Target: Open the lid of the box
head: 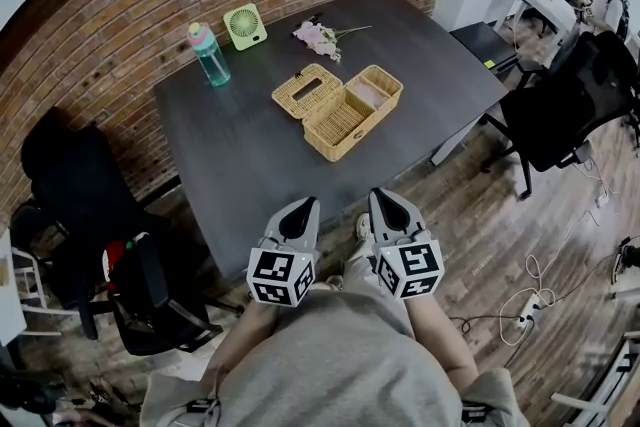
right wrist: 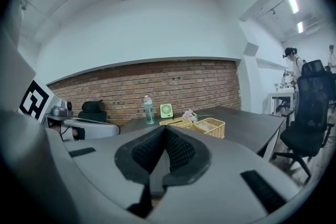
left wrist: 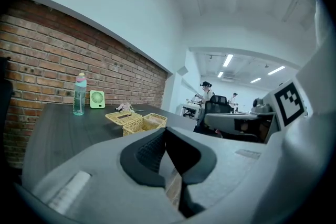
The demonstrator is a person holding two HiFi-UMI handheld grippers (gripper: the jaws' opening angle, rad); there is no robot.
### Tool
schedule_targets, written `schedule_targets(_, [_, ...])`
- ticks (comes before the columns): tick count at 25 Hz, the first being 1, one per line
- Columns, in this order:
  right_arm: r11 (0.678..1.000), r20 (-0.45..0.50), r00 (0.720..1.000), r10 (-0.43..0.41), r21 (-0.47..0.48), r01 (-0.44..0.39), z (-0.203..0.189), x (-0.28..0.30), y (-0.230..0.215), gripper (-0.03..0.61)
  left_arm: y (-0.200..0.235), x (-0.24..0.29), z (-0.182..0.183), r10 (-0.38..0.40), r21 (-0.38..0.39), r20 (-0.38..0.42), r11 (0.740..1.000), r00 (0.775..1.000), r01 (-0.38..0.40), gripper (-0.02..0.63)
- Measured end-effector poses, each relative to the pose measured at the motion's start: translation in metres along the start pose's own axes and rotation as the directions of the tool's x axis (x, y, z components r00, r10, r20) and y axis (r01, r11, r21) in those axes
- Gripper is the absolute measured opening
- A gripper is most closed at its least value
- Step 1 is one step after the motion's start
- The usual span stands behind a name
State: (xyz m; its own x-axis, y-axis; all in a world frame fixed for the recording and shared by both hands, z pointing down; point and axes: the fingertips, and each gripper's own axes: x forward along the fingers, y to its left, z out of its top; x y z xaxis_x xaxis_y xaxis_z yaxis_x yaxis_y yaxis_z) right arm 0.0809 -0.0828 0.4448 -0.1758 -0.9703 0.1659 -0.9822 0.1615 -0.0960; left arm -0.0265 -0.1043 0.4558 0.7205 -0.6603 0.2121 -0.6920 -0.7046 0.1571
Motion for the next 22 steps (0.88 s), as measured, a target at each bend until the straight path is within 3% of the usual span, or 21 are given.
schedule_targets(22, [1.0,0.008,1.0,0.027,0.012,-0.027,0.006,0.013,-0.007,0.0,0.007,0.012,-0.003,-0.006,-0.016,-0.019,1.0,1.0,0.006,0.017])
